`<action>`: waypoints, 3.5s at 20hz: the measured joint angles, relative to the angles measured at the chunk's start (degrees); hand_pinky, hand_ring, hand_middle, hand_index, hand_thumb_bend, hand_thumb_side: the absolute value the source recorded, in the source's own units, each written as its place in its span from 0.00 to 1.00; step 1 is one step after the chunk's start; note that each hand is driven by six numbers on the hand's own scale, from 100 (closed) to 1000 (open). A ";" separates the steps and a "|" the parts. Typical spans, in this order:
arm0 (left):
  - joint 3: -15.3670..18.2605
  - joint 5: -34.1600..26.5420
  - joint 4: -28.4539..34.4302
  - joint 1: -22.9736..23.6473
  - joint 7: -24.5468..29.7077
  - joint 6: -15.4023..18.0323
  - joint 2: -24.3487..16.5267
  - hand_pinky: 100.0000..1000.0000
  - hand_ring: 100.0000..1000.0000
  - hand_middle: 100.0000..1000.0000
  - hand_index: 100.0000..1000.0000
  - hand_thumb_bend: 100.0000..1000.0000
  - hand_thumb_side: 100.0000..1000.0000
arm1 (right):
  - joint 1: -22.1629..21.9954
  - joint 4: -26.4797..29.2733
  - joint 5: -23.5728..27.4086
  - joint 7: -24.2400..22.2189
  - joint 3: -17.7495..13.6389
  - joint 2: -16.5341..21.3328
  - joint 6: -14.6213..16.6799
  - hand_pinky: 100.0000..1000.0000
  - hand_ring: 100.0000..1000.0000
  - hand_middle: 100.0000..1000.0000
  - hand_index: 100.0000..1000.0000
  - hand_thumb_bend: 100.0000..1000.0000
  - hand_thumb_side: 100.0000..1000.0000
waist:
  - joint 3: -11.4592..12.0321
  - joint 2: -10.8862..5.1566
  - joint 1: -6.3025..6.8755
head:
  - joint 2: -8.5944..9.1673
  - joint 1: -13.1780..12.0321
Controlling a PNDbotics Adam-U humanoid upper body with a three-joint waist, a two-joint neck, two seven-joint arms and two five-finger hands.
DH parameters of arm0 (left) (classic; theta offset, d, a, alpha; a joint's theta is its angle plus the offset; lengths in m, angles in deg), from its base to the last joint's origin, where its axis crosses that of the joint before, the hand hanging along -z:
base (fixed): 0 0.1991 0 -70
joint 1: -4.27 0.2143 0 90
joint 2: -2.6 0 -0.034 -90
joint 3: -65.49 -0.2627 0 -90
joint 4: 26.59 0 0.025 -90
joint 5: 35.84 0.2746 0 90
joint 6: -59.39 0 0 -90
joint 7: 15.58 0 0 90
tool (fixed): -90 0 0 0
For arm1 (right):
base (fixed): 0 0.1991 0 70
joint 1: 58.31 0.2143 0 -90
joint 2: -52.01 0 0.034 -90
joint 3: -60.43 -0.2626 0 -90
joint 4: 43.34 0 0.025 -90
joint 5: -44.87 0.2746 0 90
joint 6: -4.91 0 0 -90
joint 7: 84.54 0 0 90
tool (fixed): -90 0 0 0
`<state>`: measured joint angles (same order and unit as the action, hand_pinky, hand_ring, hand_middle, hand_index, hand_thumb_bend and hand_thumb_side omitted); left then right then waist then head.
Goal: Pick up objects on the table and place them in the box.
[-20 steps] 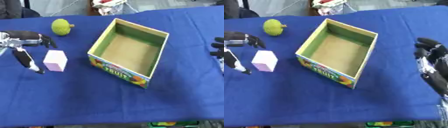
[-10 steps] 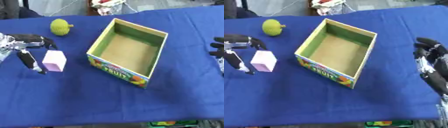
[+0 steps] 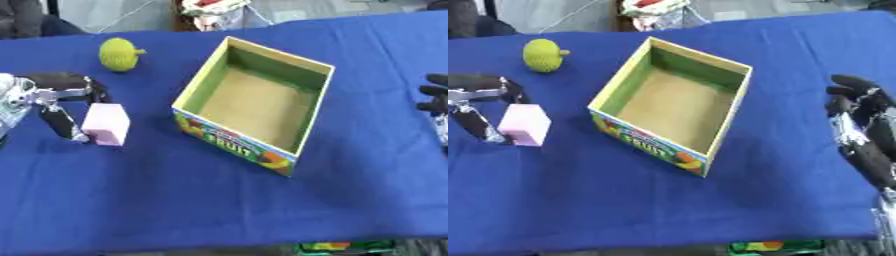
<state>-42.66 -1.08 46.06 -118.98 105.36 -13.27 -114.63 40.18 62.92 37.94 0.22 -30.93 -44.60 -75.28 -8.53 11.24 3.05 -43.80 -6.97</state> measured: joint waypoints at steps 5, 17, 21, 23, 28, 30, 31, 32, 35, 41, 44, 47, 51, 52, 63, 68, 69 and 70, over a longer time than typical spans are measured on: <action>1.24 -2.13 4.86 -0.46 -1.11 -0.40 -0.97 0.66 0.55 0.51 0.63 0.40 0.08 | 0.00 0.00 0.00 0.00 0.00 0.00 0.00 0.71 0.81 0.81 0.81 0.00 0.50 | 0.07 0.00 0.00 | 0.00 0.03; 0.82 -0.22 8.20 -15.45 -1.28 -0.77 4.75 0.67 0.57 0.52 0.64 0.40 0.10 | -0.38 -0.02 0.00 -0.13 0.38 0.00 0.01 0.71 0.81 0.81 0.81 0.00 0.50 | -0.49 -0.44 -0.33 | -0.01 0.05; -1.13 2.51 4.79 -19.74 -1.08 0.74 11.32 0.67 0.57 0.53 0.65 0.40 0.10 | -0.19 -0.02 0.03 -0.47 0.74 -0.04 0.13 0.71 0.81 0.81 0.81 0.00 0.50 | -1.38 -0.44 -0.66 | -0.01 0.08; -1.80 3.94 3.30 -21.08 -1.12 1.74 14.30 0.67 0.57 0.53 0.65 0.40 0.10 | -0.09 -0.02 0.06 -0.63 0.87 -0.06 0.13 0.71 0.81 0.81 0.81 0.00 0.50 | -2.00 -0.44 -0.66 | 0.00 0.05; -3.04 6.67 -0.26 -22.75 -1.11 3.92 19.67 0.67 0.58 0.54 0.66 0.39 0.10 | 0.06 -0.02 0.22 -0.86 1.08 -0.10 0.25 0.71 0.81 0.81 0.81 0.00 0.50 | -3.00 -0.41 -0.66 | 0.05 0.01; -3.64 7.18 -1.57 -23.17 -0.72 4.71 21.33 0.67 0.59 0.55 0.67 0.31 0.07 | 0.06 -0.03 0.29 -1.00 1.17 -0.11 0.29 0.71 0.81 0.81 0.81 0.00 0.50 | -3.35 -0.36 -0.66 | 0.07 0.02; -3.92 7.33 -2.25 -23.30 -0.38 5.11 22.12 0.67 0.59 0.55 0.67 0.27 0.04 | 0.07 -0.03 0.33 -1.03 1.24 -0.12 0.29 0.71 0.81 0.81 0.81 0.00 0.50 | -3.54 -0.33 -0.66 | 0.07 0.03; -4.15 7.36 -3.00 -23.30 0.02 5.51 22.90 0.67 0.60 0.56 0.67 0.26 0.03 | 0.07 -0.03 0.35 -1.05 1.29 -0.12 0.28 0.71 0.81 0.81 0.81 0.00 0.50 | -3.71 -0.32 -0.67 | 0.08 0.03; -4.36 6.38 -5.81 -23.30 1.51 6.91 25.00 0.67 0.64 0.60 0.71 0.27 0.05 | 0.02 -0.11 0.43 -1.03 1.36 -0.13 0.25 0.71 0.81 0.80 0.81 0.00 0.50 | -4.25 -0.29 -0.69 | 0.12 0.04; -3.96 2.02 -10.75 -23.30 5.35 8.85 26.75 0.70 0.72 0.74 0.82 0.35 0.13 | -0.23 -0.33 0.45 -1.02 1.36 -0.14 0.26 0.71 0.81 0.80 0.80 0.00 0.50 | -4.86 -0.11 -0.75 | 0.54 0.08; -3.61 1.52 -11.18 -23.30 6.17 8.57 26.74 0.73 0.75 0.80 0.88 0.53 0.27 | -0.23 -0.33 0.47 -1.01 1.36 -0.15 0.28 0.71 0.81 0.80 0.81 0.00 0.50 | -4.86 -0.10 -0.76 | 0.55 0.12; -3.12 1.60 -11.10 -23.31 6.75 8.04 26.68 0.73 0.75 0.83 0.90 0.62 0.34 | -0.21 -0.34 0.48 -1.01 1.36 -0.17 0.28 0.71 0.81 0.80 0.81 0.00 0.50 | -4.83 -0.09 -0.76 | 0.55 0.29; -2.29 1.44 -10.26 -23.36 6.87 7.59 26.40 0.73 0.75 0.84 0.90 0.66 0.37 | -0.21 -0.34 0.49 -1.00 1.35 -0.23 0.28 0.71 0.81 0.80 0.81 0.00 0.50 | -4.77 -0.07 -0.80 | 0.56 0.37; -2.14 1.25 -9.92 -23.36 6.78 7.42 26.15 0.72 0.74 0.82 0.89 0.65 0.37 | -0.21 -0.34 0.49 -1.00 1.35 -0.23 0.28 0.71 0.81 0.80 0.81 0.00 0.50 | -4.74 -0.05 -0.84 | 0.56 0.42; 4.59 3.89 -5.55 -23.22 0.00 0.54 17.75 0.71 0.70 0.78 0.88 0.61 0.34 | -0.22 -0.36 0.49 -0.69 1.02 -0.24 0.15 0.71 0.81 0.80 0.81 0.00 0.50 | -3.73 0.02 -0.62 | 0.62 0.64; 10.03 11.29 -10.35 -22.67 -7.71 -6.80 14.86 0.69 0.68 0.76 0.86 0.60 0.30 | -0.22 -0.37 0.49 -0.53 0.98 -0.24 0.03 0.71 0.81 0.80 0.80 0.00 0.50 | -3.43 0.04 -0.50 | 1.04 0.90; 11.03 12.61 -12.11 -22.67 -9.27 -8.22 14.54 0.68 0.68 0.75 0.86 0.59 0.29 | -0.22 -0.37 0.49 -0.51 0.97 -0.24 0.02 0.71 0.81 0.80 0.80 0.00 0.50 | -3.41 0.04 -0.49 | 1.06 0.96; 12.02 13.91 -14.05 -22.67 -10.82 -9.59 14.37 0.68 0.68 0.75 0.86 0.59 0.28 | -0.22 -0.37 0.49 -0.50 0.96 -0.24 0.01 0.71 0.81 0.80 0.80 0.00 0.50 | -3.41 0.05 -0.49 | 1.06 1.00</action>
<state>-30.64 12.83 32.01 -141.65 94.54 -22.86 -100.26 39.96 62.55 38.43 -0.28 -29.97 -44.84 -75.27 -11.94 11.28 2.56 -42.74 -5.98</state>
